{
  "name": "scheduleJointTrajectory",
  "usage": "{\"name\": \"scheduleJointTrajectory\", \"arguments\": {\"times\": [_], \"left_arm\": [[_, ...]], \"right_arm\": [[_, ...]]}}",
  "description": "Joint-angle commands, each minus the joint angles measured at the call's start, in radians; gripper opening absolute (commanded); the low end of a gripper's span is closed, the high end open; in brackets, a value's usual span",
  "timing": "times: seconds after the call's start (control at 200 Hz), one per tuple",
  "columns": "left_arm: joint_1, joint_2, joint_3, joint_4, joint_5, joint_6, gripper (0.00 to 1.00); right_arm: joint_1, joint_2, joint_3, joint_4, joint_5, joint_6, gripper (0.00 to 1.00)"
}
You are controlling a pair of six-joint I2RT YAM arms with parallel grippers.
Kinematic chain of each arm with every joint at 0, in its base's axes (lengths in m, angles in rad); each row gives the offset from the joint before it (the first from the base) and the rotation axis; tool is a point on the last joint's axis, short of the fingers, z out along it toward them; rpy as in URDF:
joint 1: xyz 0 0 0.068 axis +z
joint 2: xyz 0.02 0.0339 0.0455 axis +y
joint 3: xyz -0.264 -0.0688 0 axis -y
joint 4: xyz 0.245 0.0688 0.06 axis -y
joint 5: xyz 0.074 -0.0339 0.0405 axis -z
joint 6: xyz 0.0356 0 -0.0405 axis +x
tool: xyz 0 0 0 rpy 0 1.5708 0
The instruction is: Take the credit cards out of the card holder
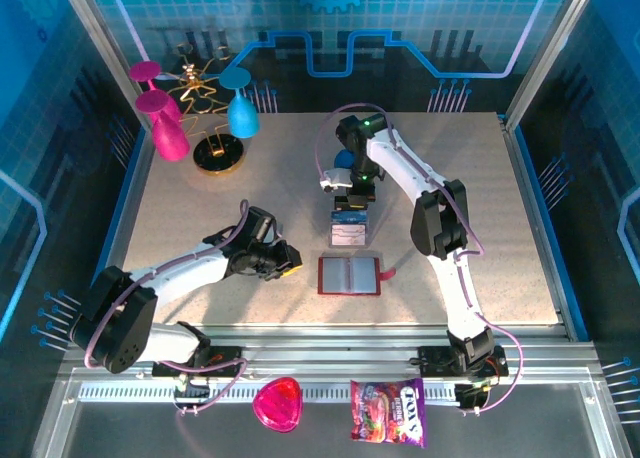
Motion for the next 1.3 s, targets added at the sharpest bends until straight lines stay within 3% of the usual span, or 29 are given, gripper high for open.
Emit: {"name": "scheduleJointTrajectory", "arguments": {"times": [0.0,0.245,0.68,0.971,1.176,1.276,1.296], "left_arm": [[0.009,0.007,0.015,-0.018,0.01,-0.001,0.21],[0.009,0.009,0.015,-0.015,0.01,-0.001,0.21],[0.02,0.052,0.067,-0.032,0.022,0.045,0.25],[0.08,0.085,0.107,-0.055,0.035,0.132,0.51],[0.118,0.078,0.129,-0.105,-0.015,0.215,0.65],[0.142,0.077,0.144,-0.13,-0.051,0.249,0.72],[0.147,0.078,0.146,-0.134,-0.057,0.256,0.76]], "right_arm": [[-0.012,-0.001,-0.007,-0.047,-0.032,0.014,0.01],[-0.012,-0.049,-0.013,0.05,0.065,0.048,0.18],[-0.012,-0.267,-0.229,0.242,0.126,0.101,0.25],[-0.011,-0.471,-0.53,0.48,0.151,0.241,0.45],[-0.01,-0.597,-0.738,0.622,0.158,0.342,0.74],[-0.01,-0.649,-0.822,0.683,0.174,0.409,0.81],[-0.01,-0.66,-0.839,0.699,0.178,0.424,0.9]]}}
